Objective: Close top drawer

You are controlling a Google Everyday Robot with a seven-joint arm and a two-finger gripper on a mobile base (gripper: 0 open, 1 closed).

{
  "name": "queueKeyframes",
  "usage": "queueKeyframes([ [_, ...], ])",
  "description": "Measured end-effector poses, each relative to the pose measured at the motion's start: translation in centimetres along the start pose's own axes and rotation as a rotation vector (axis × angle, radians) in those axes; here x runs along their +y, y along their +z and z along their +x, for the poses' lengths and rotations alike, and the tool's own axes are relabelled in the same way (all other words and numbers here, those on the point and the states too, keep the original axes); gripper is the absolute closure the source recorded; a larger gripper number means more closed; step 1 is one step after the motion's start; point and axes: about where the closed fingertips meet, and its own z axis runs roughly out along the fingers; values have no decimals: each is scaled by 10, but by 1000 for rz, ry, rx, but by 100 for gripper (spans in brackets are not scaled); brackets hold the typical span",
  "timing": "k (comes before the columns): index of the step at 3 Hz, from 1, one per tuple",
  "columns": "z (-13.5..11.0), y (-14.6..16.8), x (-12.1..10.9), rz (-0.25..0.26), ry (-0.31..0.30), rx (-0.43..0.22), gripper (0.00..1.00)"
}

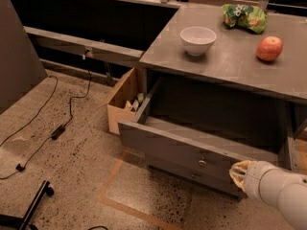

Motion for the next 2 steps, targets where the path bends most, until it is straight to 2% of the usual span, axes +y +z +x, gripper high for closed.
queueKeyframes([
  [2,26,-1,-29,99,-125,22,100],
])
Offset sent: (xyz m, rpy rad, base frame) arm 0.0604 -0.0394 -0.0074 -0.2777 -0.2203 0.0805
